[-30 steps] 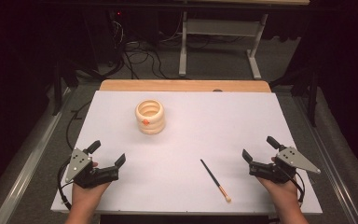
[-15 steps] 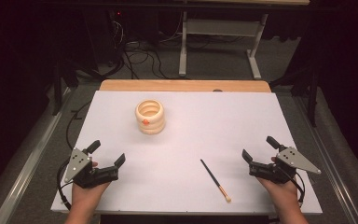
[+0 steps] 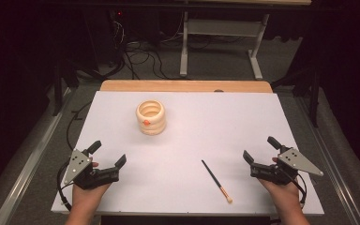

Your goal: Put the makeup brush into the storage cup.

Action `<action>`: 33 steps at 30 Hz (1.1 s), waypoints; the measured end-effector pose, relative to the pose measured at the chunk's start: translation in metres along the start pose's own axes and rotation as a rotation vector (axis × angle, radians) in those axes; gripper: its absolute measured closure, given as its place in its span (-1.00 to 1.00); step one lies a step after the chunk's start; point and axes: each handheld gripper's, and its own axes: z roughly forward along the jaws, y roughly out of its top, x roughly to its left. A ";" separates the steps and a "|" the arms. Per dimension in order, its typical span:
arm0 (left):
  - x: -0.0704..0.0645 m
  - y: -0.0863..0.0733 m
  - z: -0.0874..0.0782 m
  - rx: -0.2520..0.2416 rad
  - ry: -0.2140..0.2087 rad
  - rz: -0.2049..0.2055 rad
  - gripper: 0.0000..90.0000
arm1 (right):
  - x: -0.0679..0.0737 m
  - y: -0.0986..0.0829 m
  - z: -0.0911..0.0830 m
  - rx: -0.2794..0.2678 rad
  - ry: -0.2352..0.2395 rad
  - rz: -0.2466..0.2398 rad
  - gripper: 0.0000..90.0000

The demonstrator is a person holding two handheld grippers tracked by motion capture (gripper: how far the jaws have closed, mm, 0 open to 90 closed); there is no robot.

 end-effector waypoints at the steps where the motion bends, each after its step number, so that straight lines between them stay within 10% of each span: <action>1: 0.000 0.000 0.000 0.000 0.000 0.002 -0.97 | 0.000 0.000 0.000 0.000 0.003 0.000 -0.93; 33: 0.003 -0.002 0.004 0.101 -0.001 -0.075 -0.88 | 0.006 0.006 -0.002 -0.002 0.004 -0.065 -0.92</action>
